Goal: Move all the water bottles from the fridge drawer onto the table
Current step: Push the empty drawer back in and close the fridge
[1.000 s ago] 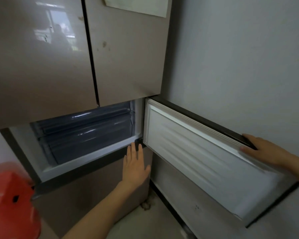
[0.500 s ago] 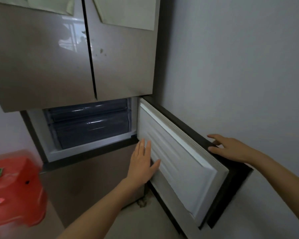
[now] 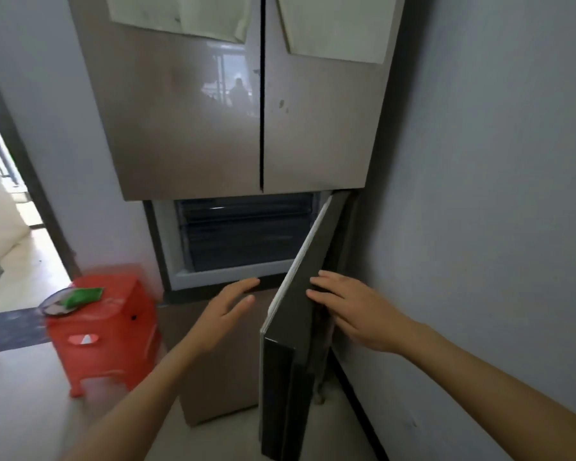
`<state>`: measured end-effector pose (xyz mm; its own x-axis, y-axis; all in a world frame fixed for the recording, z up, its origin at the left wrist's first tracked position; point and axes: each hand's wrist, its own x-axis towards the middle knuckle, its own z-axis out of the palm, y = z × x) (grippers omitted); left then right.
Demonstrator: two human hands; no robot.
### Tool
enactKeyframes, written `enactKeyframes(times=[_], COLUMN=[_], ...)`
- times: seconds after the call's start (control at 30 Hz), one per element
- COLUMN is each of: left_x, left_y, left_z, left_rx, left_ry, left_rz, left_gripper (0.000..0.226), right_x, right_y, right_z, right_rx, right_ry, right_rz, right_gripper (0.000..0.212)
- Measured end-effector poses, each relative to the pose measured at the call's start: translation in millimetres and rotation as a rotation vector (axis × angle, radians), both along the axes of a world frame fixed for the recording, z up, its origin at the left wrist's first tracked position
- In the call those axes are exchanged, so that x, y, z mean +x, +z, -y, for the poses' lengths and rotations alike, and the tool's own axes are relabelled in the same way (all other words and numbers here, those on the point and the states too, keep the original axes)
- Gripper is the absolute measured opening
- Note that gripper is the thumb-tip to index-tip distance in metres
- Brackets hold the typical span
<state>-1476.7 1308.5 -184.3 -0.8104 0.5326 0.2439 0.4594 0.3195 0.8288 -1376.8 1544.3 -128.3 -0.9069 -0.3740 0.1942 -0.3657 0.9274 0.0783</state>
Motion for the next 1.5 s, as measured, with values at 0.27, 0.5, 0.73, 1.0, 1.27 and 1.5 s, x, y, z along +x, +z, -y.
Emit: enactKeyframes(times=[0.27, 0.5, 0.73, 1.0, 1.27, 1.5], left_x=[-34.9, -83.8, -130.7, -172.9, -211.0, -246.9], left_y=[10.3, 8.7, -3.2, -17.5, -22.5, -5.0], left_z=[91.4, 129.6, 145.9, 136.9, 135.2, 141.6], left_rx=[0.074, 0.038, -0.133, -0.643, -0.791, -0.854], left_ry=[0.152, 0.357, 0.579, 0.484, 0.476, 0.424], left_rz=[0.032, -0.173, -0.723, -0.773, -0.559, -0.436], left_gripper=[0.035, 0.057, 0.028, 0.064, 0.094, 0.083], right_x=[-105.7, -168.9, -215.8, -257.1, -293.7, -329.3], right_y=[-10.6, -3.5, -13.4, -37.5, -38.0, -38.0], right_z=[106.5, 160.9, 185.9, 201.4, 215.8, 222.3], right_rx=[0.041, 0.149, 0.122, 0.104, 0.042, 0.017], right_ry=[0.024, -0.084, -0.162, -0.278, -0.335, -0.354], right_rz=[-0.002, 0.122, 0.128, 0.135, 0.186, 0.236], right_gripper=[0.059, 0.071, 0.077, 0.078, 0.080, 0.085])
